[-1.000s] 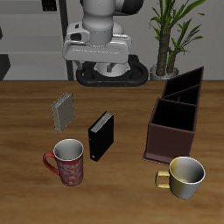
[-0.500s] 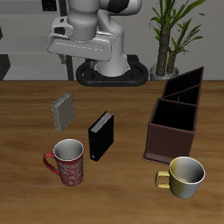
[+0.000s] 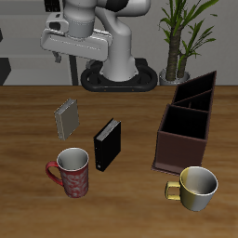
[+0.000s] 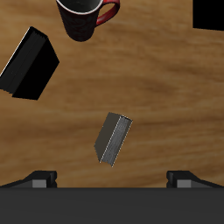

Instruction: Place the yellow book into the left desk caddy's back compartment

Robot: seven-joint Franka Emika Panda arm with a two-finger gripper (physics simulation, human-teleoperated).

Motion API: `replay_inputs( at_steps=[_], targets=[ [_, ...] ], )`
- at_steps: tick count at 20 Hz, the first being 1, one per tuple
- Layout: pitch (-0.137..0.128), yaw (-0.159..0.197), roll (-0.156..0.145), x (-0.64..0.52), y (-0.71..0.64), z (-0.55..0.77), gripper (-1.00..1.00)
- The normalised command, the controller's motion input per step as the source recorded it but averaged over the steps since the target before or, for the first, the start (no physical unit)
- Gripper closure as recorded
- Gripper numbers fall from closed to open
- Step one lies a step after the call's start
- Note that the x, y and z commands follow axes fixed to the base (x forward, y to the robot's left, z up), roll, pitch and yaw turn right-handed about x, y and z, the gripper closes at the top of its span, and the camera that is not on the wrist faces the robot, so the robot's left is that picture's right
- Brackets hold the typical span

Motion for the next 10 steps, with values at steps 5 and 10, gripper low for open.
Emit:
replay_inputs(
  at_steps=[5, 10],
  targets=[
    [-0.007, -0.02, -0.022, -0.06, -0.07, -0.12, -1.0],
    [-0.009, -0.038, -0.023, 0.04, -0.04, -0.25, -1.0]
  ],
)
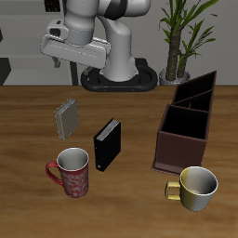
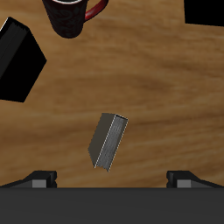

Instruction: Place the yellow book into the left desk caddy's back compartment

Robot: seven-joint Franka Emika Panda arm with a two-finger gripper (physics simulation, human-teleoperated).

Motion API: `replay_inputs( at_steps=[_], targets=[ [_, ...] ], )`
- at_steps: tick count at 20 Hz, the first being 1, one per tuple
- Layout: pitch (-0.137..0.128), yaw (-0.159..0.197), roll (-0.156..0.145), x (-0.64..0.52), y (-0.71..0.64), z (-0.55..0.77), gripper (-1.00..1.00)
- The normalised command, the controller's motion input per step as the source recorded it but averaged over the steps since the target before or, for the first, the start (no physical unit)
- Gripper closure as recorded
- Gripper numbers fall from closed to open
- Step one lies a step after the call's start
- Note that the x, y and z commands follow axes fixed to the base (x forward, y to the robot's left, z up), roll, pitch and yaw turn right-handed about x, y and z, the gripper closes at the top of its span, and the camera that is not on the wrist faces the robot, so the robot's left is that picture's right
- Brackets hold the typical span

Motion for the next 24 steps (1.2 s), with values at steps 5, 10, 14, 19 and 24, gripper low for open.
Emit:
replay_inputs(
  at_steps=[5, 10, 14, 19, 24],
  targets=[
    [-0.013, -0.022, -0.014, -0.01, -0.04, -0.36, -1.0],
    [0.076, -0.013, 0.015, -0.02, -0.11, -0.53, -1.0],
    [0.028, 0.021, 0.023, 0.02, 0.05, -0.38, -1.0],
    [0.026, 0.002, 0.003, -0.01, 0.0, -0.3, -1.0],
    [0.0, -0.041, -0.038, -0.18, -0.18, -0.15, -1.0]
  ],
)
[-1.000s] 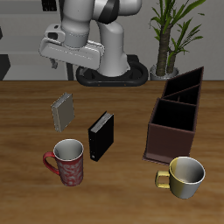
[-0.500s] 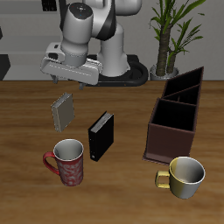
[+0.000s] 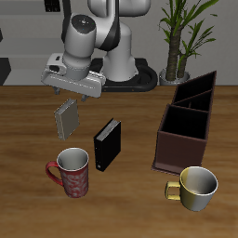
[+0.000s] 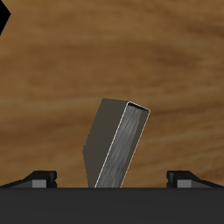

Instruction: Place the yellow book into the left desk caddy's back compartment

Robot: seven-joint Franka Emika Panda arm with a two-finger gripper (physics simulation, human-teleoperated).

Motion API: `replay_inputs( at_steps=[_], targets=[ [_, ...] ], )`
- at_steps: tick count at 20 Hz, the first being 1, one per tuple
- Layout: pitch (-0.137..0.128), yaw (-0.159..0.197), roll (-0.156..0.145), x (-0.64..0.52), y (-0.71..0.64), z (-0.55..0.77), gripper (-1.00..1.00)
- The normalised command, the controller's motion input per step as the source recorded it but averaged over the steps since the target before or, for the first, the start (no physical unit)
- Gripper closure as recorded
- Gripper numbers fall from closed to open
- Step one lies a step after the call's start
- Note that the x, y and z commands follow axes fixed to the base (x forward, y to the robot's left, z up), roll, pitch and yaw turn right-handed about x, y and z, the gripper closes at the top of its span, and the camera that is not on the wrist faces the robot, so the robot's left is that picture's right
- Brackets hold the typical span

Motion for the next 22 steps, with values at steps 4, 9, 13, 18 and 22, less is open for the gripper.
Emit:
replay_inputs(
  at_steps=[4, 9, 13, 18, 22],
  targets=[
    [0.009, -0.026, -0.02, -0.1, -0.08, -0.11, -1.0],
    [0.014, -0.016, -0.009, -0.06, -0.01, -0.17, -1.0],
    [0.016, -0.009, -0.004, 0.06, 0.0, -0.24, -1.0],
    [-0.003, -0.016, -0.012, -0.03, -0.07, -0.15, -1.0],
    [0.015, -0.038, -0.034, -0.08, -0.14, -0.3, -1.0]
  ],
)
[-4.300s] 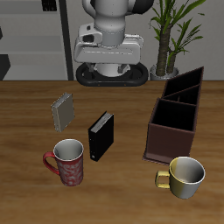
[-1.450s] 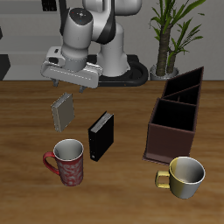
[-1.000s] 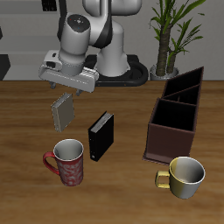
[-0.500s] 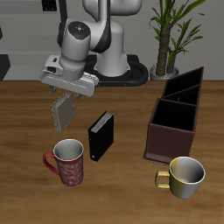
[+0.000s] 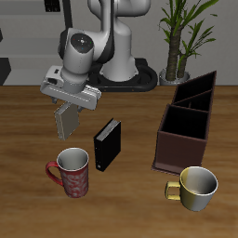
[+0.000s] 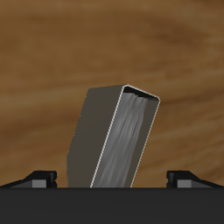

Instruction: Place the yellow book into the left desk caddy's back compartment

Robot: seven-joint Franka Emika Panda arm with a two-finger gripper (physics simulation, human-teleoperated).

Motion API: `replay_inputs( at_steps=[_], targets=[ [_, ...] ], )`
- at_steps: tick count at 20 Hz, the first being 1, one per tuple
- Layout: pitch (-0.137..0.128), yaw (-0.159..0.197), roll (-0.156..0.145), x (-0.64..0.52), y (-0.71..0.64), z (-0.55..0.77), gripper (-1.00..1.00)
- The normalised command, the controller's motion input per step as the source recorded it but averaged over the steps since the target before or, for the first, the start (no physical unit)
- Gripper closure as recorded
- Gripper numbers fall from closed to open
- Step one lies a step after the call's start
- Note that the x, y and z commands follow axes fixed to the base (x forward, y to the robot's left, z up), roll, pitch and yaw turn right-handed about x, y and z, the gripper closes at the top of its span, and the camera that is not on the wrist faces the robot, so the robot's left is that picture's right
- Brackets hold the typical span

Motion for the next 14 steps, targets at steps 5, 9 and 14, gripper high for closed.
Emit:
replay_inputs(
  at_steps=[5, 9, 14],
  targets=[
    [-0.026, -0.037, -0.004, -0.01, -0.01, -0.27, 1.0],
    [0.003, -0.026, -0.007, 0.02, -0.07, -0.24, 1.0],
    [-0.003, -0.006, 0.013, 0.06, 0.03, -0.04, 1.0]
  ],
)
